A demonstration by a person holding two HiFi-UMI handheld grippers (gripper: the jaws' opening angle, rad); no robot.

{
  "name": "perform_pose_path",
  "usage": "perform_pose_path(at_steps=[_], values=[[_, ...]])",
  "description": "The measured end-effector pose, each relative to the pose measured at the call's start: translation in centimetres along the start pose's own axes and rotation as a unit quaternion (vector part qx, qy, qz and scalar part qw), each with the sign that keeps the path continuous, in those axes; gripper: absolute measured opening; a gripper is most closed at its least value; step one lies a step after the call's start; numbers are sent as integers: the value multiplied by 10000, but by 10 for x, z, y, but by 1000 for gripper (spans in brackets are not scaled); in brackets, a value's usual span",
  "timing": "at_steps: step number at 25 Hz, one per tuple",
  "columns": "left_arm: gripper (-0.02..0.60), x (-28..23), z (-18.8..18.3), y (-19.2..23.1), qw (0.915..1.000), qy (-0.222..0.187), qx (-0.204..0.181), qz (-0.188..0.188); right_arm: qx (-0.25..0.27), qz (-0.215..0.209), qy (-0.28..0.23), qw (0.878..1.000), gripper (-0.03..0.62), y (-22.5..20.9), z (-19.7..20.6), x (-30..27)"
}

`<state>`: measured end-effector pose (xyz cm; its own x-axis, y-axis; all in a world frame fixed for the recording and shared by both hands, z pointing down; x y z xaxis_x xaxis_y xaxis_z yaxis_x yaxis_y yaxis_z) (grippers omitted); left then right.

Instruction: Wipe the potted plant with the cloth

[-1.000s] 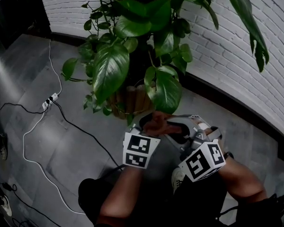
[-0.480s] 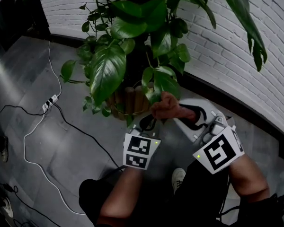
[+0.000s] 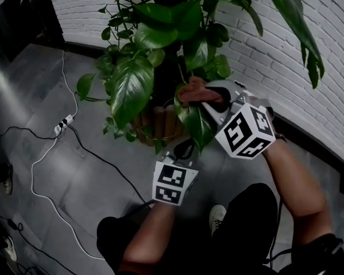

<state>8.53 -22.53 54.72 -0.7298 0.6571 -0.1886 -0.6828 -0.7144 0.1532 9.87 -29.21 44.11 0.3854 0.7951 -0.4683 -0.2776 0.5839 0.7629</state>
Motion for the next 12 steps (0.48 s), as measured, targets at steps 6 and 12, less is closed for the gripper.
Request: perform_pose_path(at_steps=[6, 12], values=[[17, -1, 1, -2, 10000, 1, 4, 20, 100, -207, 76, 9997, 64, 26, 6, -5], [17, 1, 3, 1, 10000, 17, -42, -31, 351, -365, 113, 9987, 64, 58, 1, 7]])
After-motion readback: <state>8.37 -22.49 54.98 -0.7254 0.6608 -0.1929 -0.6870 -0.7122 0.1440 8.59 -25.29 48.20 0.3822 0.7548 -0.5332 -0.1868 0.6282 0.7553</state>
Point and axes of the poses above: the fingertips, and each gripper's own axes: x backward along the fingers, y to its left, z out of its underside, the point moved 2 cm from there along x, backward along the fingers, and after that the axes turned 2 degrees about y, right-handed, at the moved point
